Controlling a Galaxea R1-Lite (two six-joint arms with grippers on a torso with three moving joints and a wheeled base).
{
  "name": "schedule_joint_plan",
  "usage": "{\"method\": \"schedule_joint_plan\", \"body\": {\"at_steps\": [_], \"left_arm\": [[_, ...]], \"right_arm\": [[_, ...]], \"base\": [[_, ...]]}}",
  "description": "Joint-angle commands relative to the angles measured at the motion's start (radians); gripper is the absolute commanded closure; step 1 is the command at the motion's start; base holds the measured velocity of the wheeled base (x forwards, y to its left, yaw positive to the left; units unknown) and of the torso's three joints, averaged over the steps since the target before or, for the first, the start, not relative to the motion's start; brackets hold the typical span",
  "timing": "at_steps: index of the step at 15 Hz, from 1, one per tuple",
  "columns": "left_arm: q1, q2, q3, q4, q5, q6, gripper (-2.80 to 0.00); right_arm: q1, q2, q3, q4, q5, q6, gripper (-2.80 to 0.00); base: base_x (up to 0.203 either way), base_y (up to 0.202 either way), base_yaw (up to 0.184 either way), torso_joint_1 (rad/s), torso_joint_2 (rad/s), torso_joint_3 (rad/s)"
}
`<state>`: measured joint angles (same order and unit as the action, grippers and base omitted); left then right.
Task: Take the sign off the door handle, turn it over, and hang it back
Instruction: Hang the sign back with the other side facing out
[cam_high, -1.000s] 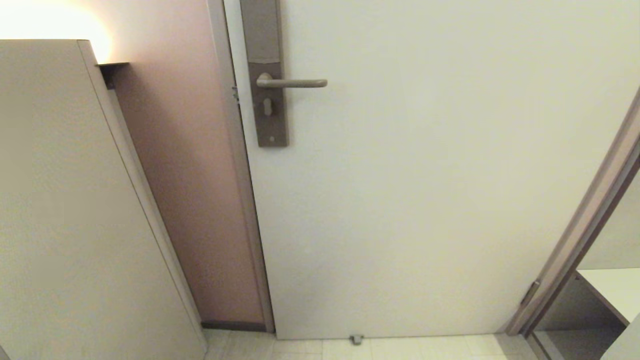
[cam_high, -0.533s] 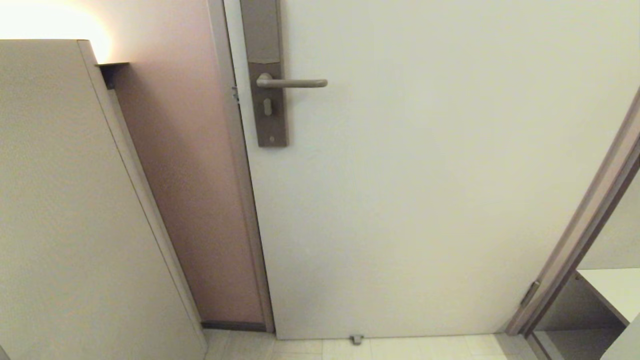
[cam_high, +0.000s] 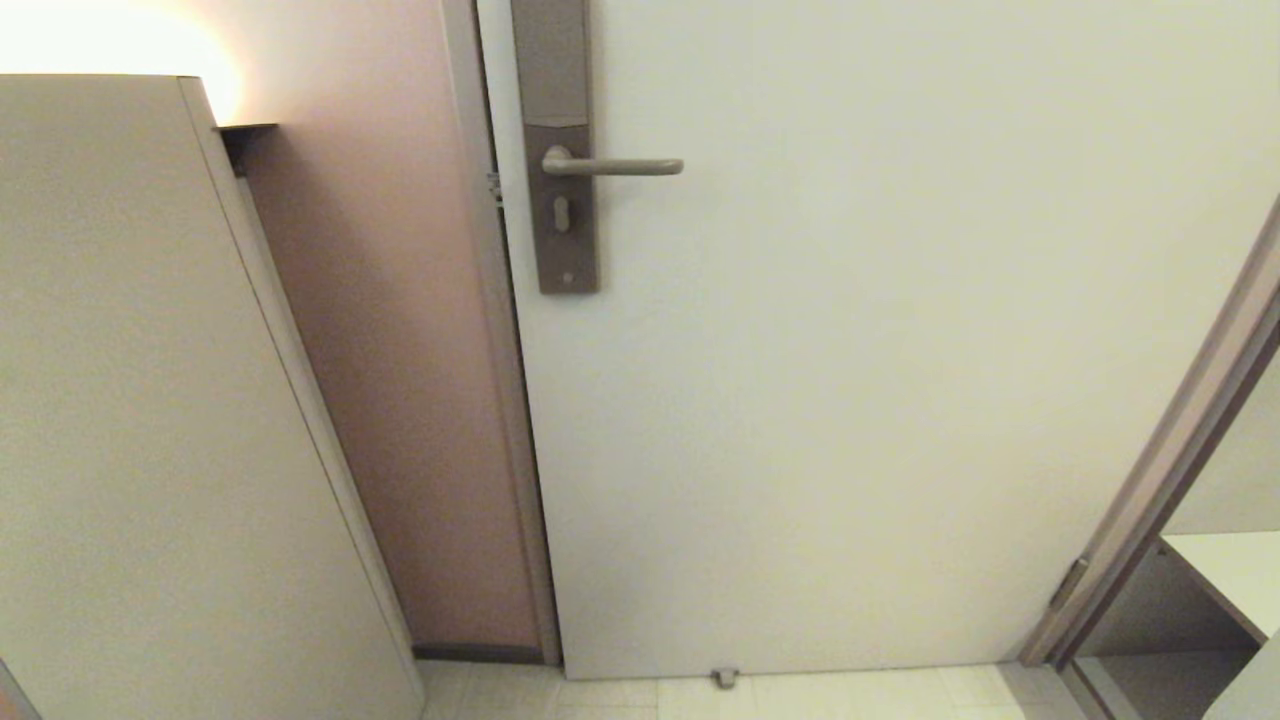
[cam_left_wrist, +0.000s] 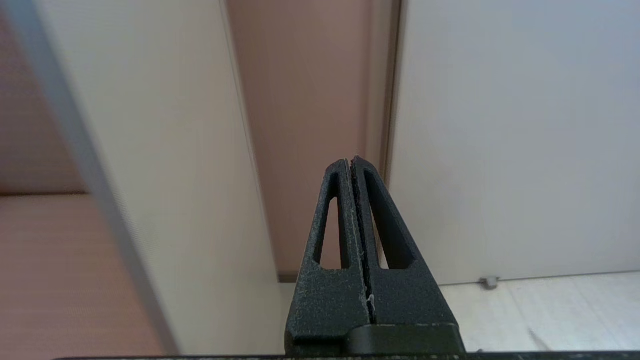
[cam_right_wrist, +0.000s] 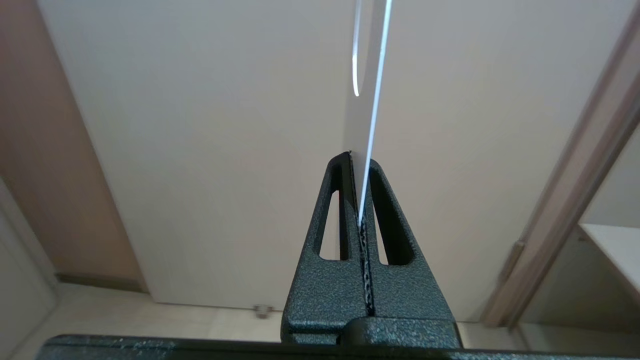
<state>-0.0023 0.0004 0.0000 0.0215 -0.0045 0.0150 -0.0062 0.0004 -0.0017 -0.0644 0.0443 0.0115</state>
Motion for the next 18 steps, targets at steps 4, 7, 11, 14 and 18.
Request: {"method": "schedule_joint_plan", "body": {"at_steps": [4,7,11,14,18], "left_arm": [[-0.001,0.000,0.000,0.000,0.000,0.002,0.00],[0.001,0.000,0.000,0.000,0.000,0.002,0.00],[0.001,0.000,0.000,0.000,0.000,0.002,0.00],[-0.001,0.000,0.000,0.000,0.000,0.002,0.00],[0.001,0.000,0.000,0.000,0.000,0.002,0.00]], "right_arm": [[0.000,0.000,0.000,0.000,0.001,-0.001,0.00],[0.000,0.000,0.000,0.000,0.001,-0.001,0.00],[0.000,0.000,0.000,-0.002,0.002,-0.004,0.00],[0.000,0.000,-0.001,0.005,0.000,-0.001,0.00],[0.000,0.000,-0.008,0.023,-0.001,-0.001,0.00]], "base": [[0.000,0.141,-0.007,0.004,0.00,0.002],[0.000,0.000,0.000,0.000,0.00,0.000],[0.000,0.000,0.000,0.000,0.00,0.000],[0.000,0.000,0.000,0.000,0.00,0.000],[0.000,0.000,0.000,0.000,0.00,0.000]]}}
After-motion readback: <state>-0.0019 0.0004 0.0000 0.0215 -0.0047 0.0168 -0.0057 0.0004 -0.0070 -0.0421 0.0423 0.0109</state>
